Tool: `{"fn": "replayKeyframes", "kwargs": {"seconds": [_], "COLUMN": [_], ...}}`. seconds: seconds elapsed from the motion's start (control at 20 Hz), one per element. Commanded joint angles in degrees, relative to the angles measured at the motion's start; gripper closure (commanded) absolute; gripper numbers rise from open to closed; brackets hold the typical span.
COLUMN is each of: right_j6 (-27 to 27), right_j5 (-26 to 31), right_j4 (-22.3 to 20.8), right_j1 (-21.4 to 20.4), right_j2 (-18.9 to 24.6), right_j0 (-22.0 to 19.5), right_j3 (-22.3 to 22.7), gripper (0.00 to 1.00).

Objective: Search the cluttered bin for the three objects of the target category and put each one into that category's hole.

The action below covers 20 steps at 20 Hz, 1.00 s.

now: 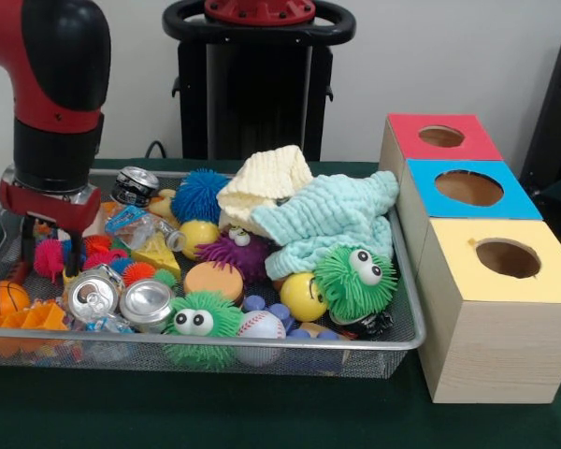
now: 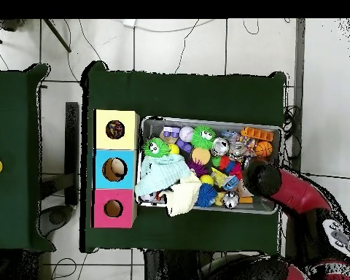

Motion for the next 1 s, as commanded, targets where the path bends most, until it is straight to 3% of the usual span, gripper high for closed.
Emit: {"fn": "replayKeyframes", "kwargs": {"seconds": [0.05, 1.0], "right_j6": [12.38, 10.59], "right_j5": [-5.17, -9.35], "right_j4": [2.04, 3.66], "right_j1": [4.57, 11.71], "right_j2": [3.95, 8.84], "right_j0": [-0.39, -2.22], "right_j3": [1.63, -2.32], "gripper": [0.0, 0.0]}}
